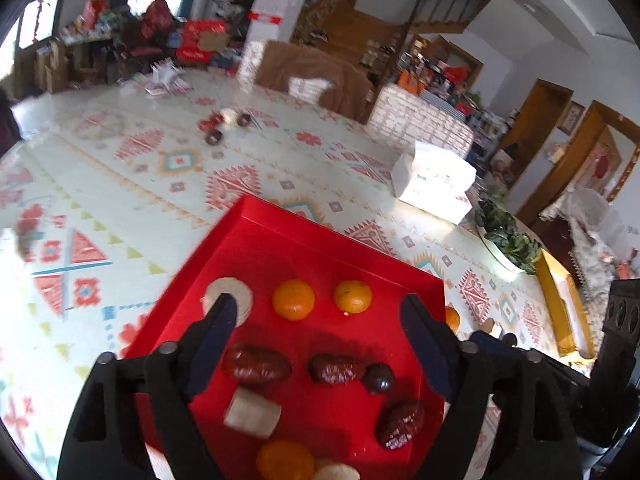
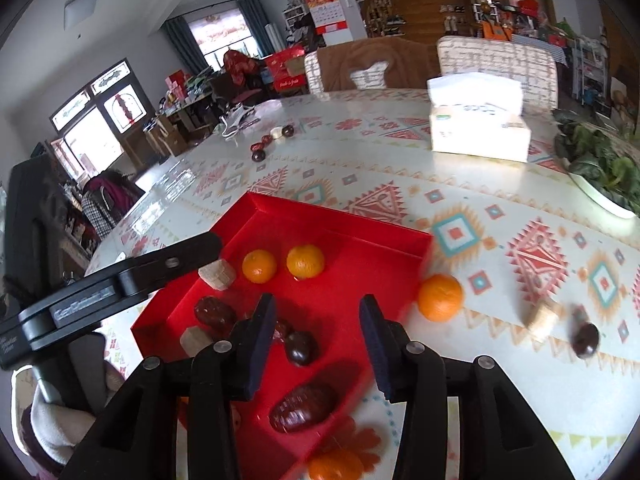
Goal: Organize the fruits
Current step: 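Move both open tools back to the remaining fruits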
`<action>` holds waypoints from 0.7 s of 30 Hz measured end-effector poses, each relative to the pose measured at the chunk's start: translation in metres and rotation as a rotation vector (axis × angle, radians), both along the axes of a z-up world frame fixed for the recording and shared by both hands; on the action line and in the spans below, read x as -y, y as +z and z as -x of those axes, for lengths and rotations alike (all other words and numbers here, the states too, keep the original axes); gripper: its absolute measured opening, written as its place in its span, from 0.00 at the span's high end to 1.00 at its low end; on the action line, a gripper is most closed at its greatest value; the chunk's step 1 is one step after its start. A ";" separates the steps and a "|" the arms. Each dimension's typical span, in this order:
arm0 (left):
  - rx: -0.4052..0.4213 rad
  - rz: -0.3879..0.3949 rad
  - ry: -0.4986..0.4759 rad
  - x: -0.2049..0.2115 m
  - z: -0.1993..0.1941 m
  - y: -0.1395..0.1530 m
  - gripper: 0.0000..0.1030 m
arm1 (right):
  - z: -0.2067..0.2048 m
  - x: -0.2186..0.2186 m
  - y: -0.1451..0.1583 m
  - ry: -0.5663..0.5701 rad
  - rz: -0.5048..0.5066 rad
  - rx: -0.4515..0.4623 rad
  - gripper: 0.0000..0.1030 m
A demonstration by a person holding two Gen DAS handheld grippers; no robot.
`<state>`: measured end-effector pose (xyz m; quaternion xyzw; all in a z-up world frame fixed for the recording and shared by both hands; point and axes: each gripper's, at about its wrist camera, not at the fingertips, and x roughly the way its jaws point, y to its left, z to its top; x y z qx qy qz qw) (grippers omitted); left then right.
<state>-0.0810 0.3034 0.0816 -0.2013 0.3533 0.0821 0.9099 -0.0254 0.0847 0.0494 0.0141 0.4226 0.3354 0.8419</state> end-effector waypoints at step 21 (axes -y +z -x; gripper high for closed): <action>0.070 -0.316 0.180 0.097 0.087 0.041 0.10 | 0.047 0.135 0.009 -0.163 -0.087 0.031 0.49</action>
